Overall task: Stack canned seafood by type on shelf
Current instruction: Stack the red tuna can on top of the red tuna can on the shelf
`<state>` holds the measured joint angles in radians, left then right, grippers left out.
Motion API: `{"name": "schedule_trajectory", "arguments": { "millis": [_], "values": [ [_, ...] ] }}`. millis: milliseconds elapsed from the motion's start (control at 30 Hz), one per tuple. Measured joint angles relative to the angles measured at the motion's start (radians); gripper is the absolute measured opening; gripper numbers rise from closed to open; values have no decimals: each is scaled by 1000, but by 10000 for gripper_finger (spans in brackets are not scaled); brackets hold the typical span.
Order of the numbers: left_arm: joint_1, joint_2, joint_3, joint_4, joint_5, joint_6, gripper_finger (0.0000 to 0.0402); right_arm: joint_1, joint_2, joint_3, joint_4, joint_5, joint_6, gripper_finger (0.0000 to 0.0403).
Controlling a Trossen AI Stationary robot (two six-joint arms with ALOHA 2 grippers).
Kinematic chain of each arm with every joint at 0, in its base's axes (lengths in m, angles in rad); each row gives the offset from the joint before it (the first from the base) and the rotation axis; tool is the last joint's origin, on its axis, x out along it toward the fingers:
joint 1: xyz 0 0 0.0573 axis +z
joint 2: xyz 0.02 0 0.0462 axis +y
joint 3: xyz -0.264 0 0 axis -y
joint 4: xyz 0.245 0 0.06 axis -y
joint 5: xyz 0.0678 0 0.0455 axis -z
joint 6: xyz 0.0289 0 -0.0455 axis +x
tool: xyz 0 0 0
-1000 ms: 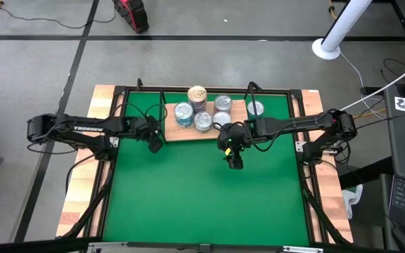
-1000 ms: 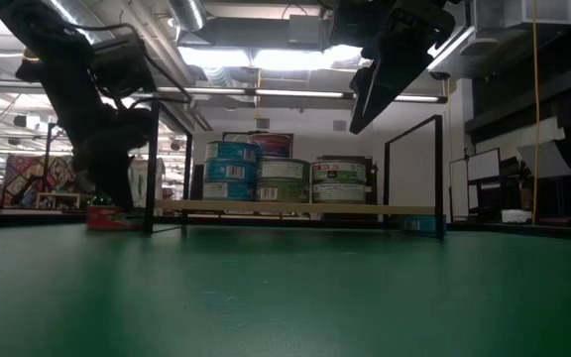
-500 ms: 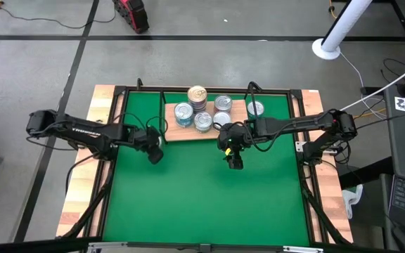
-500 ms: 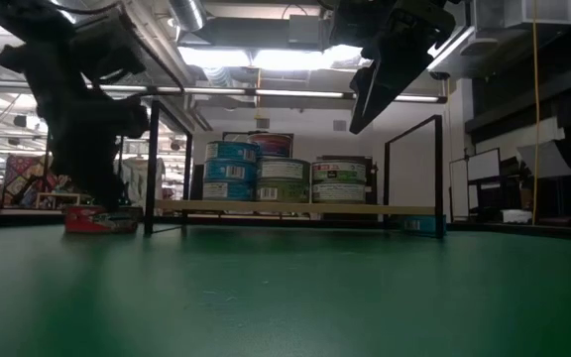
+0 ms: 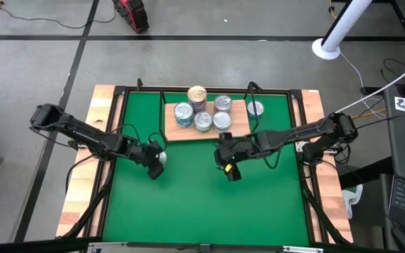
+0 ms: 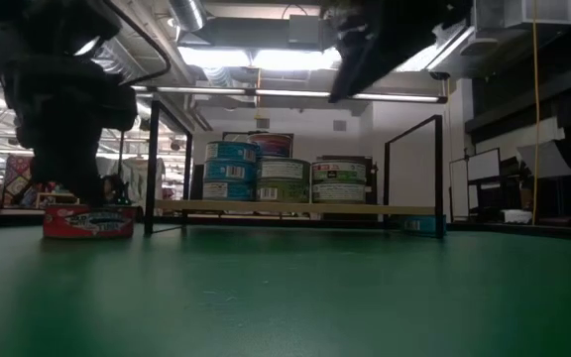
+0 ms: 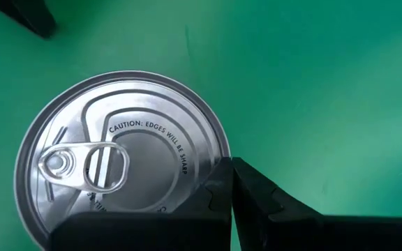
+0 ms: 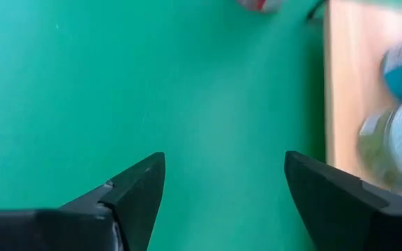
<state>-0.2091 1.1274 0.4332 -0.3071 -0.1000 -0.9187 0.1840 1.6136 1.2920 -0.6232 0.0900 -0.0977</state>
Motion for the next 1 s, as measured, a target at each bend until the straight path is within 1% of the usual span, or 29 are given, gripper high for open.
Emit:
{"name": "schedule_trajectory", "arguments": {
  "millis": [100, 167, 233, 300, 367, 567, 633, 700, 733, 800, 1000],
  "values": [
    [-32, 15, 0, 14, -21, -32, 0, 32, 14, 0, 63, 51, -52, 294],
    [-47, 33, 2, 38, -30, -53, 0, 42, 40, 2, 137, 66, -97, 294],
    [-57, 60, 2, 83, -33, -55, 0, 55, 65, -1, 157, 70, -127, 294],
    [-69, 81, 4, 129, -32, -54, 0, 60, 95, 1, 240, 76, -160, 294],
    [-72, 113, 4, 193, -35, -53, 0, 59, 124, 1, 270, 78, -189, 294],
    [-87, 179, 5, 312, -40, -52, 0, 58, 212, 0, 402, 94, -228, 294],
    [-87, 207, 5, 371, -40, -52, 0, 58, 235, 0, 403, 98, -258, 294],
    [-88, 226, 5, 414, -39, -49, 0, 58, 267, 2, 460, 99, -282, 294],
    [-88, 244, 8, 429, -41, -49, 0, 58, 279, 0, 455, 100, -292, 294],
    [-88, 275, 29, 462, -41, -44, 0, 58, 304, -1, 485, 104, -306, 294],
    [-89, 374, 116, 462, -45, 8, 0, 58, 357, 1, 545, 112, -330, 294]
  ]
}}
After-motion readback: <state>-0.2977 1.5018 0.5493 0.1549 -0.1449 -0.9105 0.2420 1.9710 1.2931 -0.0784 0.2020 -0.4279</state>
